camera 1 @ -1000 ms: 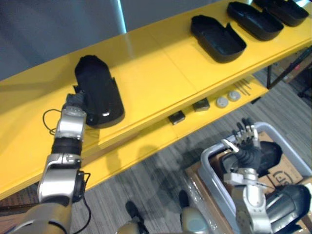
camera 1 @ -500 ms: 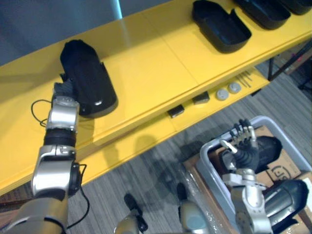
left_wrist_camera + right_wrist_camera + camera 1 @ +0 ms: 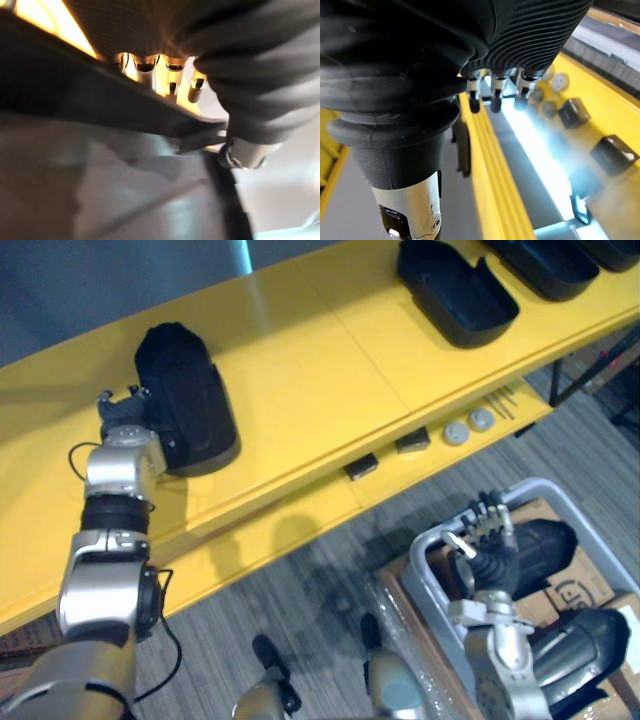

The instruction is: Walk over and take plastic housings, then place them on the shelf

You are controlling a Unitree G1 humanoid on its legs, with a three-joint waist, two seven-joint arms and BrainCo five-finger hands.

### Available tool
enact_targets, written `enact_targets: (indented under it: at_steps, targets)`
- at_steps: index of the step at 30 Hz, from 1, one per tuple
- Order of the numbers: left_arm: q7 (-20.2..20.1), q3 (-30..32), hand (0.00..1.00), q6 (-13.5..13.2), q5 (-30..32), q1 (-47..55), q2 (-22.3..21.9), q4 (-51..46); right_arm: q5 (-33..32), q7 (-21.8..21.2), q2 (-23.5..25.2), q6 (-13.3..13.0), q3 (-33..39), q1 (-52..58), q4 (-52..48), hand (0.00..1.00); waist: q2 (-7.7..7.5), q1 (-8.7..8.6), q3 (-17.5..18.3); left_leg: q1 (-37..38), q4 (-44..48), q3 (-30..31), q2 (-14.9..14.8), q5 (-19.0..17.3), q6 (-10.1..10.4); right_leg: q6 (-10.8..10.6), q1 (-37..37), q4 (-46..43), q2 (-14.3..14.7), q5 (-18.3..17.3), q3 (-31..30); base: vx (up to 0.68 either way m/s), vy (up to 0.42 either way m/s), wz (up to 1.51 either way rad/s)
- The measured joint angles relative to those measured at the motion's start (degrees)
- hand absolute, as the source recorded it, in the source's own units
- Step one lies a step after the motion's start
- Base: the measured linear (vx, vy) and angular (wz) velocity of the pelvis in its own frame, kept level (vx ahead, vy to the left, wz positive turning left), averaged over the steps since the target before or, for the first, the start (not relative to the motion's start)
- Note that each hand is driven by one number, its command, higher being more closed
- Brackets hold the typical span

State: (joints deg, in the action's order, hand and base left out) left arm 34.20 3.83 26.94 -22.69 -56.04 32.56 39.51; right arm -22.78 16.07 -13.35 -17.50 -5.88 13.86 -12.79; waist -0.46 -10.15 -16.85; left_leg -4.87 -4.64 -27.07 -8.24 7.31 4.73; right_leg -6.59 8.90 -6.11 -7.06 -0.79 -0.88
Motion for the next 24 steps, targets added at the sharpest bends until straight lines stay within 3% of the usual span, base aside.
enact_targets:
  at_steps: [2, 5, 13, 18, 21, 23, 24]
  targets:
    - [2.9, 0.1, 0.0, -4.8, -1.9, 0.0, 0.0, -0.2, 0.0, 0.1, 0.1, -0.2, 0.0, 0.0, 0.1, 0.0, 0.01, -0.02, 0.0, 0.5, 0.0, 0.1, 0.0, 0.0, 0.0, 0.0, -0.5, 0.1, 0.0, 0.0, 0.3, 0.0, 0.0, 0.0]
    - [4.8, 0.1, 0.0, -9.2, -3.8, 0.0, -0.2, -3.1, 0.1, 0.1, 0.4, -1.5, -0.4, 0.1, 0.8, 0.0, 0.01, -0.05, 0.0, 1.1, 0.0, 0.8, 0.1, 0.0, 0.0, 0.0, -1.8, 0.6, 0.0, 0.0, 0.9, 0.01, 0.004, 0.09]
    - [6.1, 0.6, 0.0, -15.8, -3.8, 1.3, 0.9, -9.9, 0.3, 0.3, 1.9, -3.1, -0.4, -0.2, 2.8, 0.0, 0.16, 0.07, 0.1, 2.5, 0.0, 2.3, 0.5, 0.3, -0.1, 0.1, -4.4, 1.1, 0.0, -0.2, 2.5, 0.01, 0.005, 0.1]
    - [4.7, 5.1, 0.0, -21.6, -3.8, 13.9, 0.3, -17.3, 1.7, 0.7, 3.3, -4.2, 1.5, -0.7, 4.2, 0.0, 1.31, 0.02, 3.3, 3.0, -0.1, 3.6, 0.7, 0.3, -0.1, 0.1, -5.9, 2.1, -0.1, -0.2, 3.5, 0.04, 0.003, 0.1]
    - [3.2, 9.6, 0.0, -28.0, -0.8, 28.0, -4.5, -33.2, 2.9, 1.5, 4.7, -4.8, 5.2, 0.4, 4.2, 0.0, 1.63, 0.34, 6.1, 3.3, -0.1, 6.1, 0.8, 0.3, -0.1, 0.1, -8.5, 3.6, -0.1, -0.2, 5.9, 0.03, -0.008, 0.34]
    - [3.3, 11.7, 0.0, -32.1, 6.0, 40.4, -11.1, -47.1, 4.5, 1.6, 5.4, -5.4, 8.5, 0.5, 3.6, 0.0, 1.71, 2.25, 8.0, 4.0, -0.1, 7.4, 0.9, 0.2, 0.0, 0.1, -10.2, 4.6, -0.1, -0.2, 7.3, 0.01, 0.002, 0.28]
    - [3.3, 11.7, 0.0, -32.8, 7.5, 43.3, -12.7, -49.9, 4.7, 1.7, 5.4, -5.5, 9.2, 0.4, 3.3, 0.0, 1.77, 2.62, 8.4, 4.0, -0.1, 7.9, 1.0, 0.2, 0.0, 0.1, -10.7, 4.8, -0.2, -0.3, 7.9, -0.03, 0.006, 0.35]
